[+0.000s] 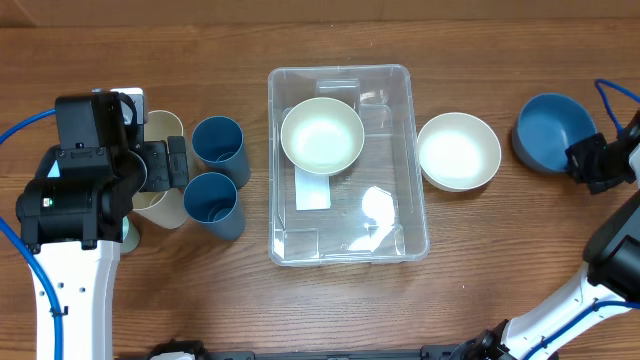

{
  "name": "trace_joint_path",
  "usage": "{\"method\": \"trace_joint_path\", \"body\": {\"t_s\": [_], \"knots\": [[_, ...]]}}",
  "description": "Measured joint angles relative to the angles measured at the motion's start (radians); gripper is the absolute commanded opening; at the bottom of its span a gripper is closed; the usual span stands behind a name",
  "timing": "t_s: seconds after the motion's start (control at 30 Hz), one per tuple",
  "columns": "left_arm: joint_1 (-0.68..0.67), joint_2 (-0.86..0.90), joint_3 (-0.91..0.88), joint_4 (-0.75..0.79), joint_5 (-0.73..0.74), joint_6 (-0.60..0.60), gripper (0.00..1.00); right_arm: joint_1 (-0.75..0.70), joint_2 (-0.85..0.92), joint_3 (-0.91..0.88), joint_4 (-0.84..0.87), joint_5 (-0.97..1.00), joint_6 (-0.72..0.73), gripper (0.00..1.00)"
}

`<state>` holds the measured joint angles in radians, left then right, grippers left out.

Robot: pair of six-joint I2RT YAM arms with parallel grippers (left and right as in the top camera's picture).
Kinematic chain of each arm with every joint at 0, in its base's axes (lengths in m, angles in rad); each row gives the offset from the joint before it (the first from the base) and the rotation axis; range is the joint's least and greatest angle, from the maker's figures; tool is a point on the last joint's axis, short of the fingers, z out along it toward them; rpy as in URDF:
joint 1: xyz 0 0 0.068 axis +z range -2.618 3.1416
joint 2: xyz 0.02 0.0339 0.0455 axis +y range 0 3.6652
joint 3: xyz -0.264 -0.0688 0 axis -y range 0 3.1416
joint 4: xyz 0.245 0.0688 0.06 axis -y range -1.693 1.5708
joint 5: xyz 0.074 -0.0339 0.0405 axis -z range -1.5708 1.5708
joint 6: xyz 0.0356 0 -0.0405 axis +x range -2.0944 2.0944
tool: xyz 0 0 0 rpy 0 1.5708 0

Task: Pack container
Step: 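Grasp the teal bowl and place it into the cream bowl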

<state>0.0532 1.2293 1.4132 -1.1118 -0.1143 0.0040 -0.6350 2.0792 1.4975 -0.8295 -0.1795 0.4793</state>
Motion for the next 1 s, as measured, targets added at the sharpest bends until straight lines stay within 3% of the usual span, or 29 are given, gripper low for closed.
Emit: {"method": "trace_joint_path", "body": {"t_s": [0.17,0.3,0.4,0.5,0.6,0.7,1.0], "knots": [[0.0,0.0,0.0,0.0,0.0,0.0,1.0,0.005,-0.106,-0.006,-0.045,-0.031,0.071,0.04],[0.0,0.0,0.0,0.0,0.0,0.0,1.0,0.117,-0.443,-0.007,-0.061,-0.094,0.071,0.04],[0.0,0.0,0.0,0.0,0.0,0.0,1.0,0.405,-0.677,0.002,-0.086,-0.076,0.035,0.04],[0.0,0.0,0.0,0.0,-0.003,0.0,1.0,0.697,-0.758,0.008,-0.099,-0.018,0.008,0.04],[0.0,0.0,0.0,0.0,-0.003,0.0,1.0,0.901,-0.705,0.008,-0.097,0.073,-0.005,0.04],[0.0,0.0,0.0,0.0,-0.003,0.0,1.0,1.008,-0.587,0.008,-0.064,0.154,-0.01,0.04],[0.0,0.0,0.0,0.0,-0.003,0.0,1.0,1.054,-0.191,0.001,0.137,0.179,-0.03,0.04]]}}
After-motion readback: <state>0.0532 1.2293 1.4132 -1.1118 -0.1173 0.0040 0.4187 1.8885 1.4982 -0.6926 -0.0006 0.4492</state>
